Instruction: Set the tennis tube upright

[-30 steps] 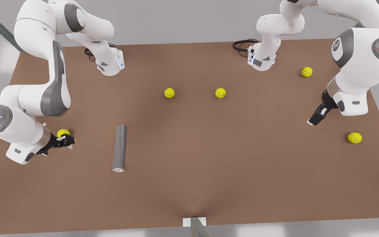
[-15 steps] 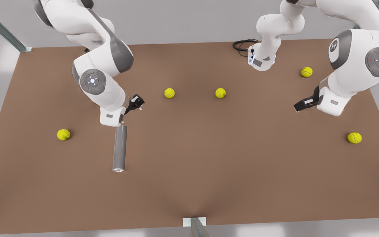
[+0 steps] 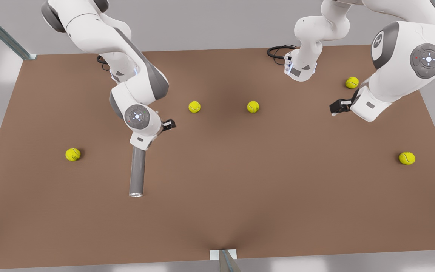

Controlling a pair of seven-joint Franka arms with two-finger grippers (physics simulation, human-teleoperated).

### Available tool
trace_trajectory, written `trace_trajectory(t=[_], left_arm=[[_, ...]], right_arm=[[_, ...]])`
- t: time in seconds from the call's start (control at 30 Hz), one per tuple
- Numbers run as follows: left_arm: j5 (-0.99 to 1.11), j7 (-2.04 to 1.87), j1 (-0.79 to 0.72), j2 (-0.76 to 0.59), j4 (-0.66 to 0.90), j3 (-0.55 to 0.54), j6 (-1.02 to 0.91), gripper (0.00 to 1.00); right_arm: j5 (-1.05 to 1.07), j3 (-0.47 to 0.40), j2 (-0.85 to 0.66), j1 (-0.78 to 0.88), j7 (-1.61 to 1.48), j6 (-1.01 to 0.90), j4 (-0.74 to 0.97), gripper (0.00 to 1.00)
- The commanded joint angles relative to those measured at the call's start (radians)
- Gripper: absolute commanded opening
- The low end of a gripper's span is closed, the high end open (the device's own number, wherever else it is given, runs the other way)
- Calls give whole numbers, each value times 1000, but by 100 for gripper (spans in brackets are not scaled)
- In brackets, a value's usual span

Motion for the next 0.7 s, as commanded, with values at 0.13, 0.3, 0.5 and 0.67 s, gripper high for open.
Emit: trace_trajectory(t=[0.13, 0.3, 0.5, 0.67], left_arm=[[3, 154, -10, -8, -1, -2, -36, 100], [57, 144, -7, -6, 0, -11, -11, 100], [67, 145, -3, -3, -1, -11, 4, 100], [71, 145, -1, 0, -4, -8, 6, 100]], right_arm=[[-18, 1, 11, -126, -165, 105, -36, 100], [-50, -2, 97, -170, -177, 240, -79, 100], [-141, -12, 164, -230, -174, 312, -76, 100], [-165, -13, 193, -249, -150, 376, -81, 100]])
